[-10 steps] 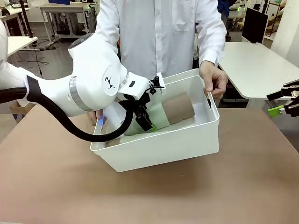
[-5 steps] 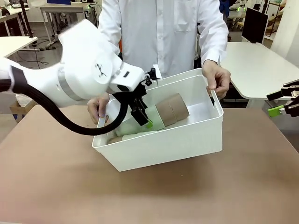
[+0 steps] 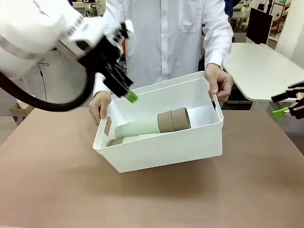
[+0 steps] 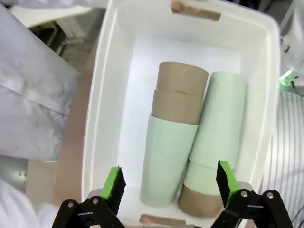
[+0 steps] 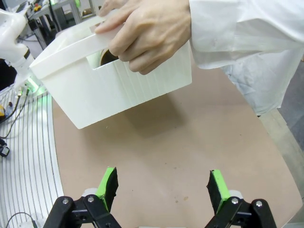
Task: Stack the cups and store them in the basket.
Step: Place the stack of Reusable plastic cups into the Pantry Basket.
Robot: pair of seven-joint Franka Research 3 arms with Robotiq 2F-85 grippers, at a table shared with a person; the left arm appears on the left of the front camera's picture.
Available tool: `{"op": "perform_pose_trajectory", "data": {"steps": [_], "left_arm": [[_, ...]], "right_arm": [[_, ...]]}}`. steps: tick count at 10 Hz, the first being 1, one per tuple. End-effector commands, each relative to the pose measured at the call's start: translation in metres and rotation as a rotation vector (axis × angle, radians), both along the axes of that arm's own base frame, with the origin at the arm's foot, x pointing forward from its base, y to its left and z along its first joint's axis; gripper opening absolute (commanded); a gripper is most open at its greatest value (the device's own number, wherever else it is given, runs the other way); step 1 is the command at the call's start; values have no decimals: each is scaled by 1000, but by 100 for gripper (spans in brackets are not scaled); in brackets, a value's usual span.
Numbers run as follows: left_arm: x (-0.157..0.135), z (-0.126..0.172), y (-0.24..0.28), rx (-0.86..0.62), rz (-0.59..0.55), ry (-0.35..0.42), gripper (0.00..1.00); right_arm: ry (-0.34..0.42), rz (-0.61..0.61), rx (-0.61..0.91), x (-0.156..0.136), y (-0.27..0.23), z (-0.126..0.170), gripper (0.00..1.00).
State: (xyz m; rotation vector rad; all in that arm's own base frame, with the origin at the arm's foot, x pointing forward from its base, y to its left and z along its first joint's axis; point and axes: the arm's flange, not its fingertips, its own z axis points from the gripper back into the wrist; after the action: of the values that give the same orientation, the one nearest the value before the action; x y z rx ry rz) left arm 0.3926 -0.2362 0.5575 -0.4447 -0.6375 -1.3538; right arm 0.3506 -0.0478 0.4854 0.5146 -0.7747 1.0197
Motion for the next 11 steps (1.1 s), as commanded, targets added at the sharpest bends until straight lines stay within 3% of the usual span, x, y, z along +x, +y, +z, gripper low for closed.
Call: {"op": "perform_pose_trajectory", "data": {"steps": [1,3,5,8,10,11], "left_arm": [[-6,16,60,-109,-20,1,100],[-17,31,135,-237,-5,6,100],[-36,21,205,-293,-17,-11,100],[-44,-7,259,-343,-49,-28,100],[-57,-6,267,-383,-117,-27,100],[-50,-7,268,-325,-31,-26,100]], "right_arm": [[-14,4,22,3,-1,2,100],[-14,4,22,3,-1,2,100],[-14,4,22,3,-1,2,100],[-14,4,22,3,-1,2,100],[-14,4,22,3,-1,2,100],[-14,4,22,3,-1,2,100]]}}
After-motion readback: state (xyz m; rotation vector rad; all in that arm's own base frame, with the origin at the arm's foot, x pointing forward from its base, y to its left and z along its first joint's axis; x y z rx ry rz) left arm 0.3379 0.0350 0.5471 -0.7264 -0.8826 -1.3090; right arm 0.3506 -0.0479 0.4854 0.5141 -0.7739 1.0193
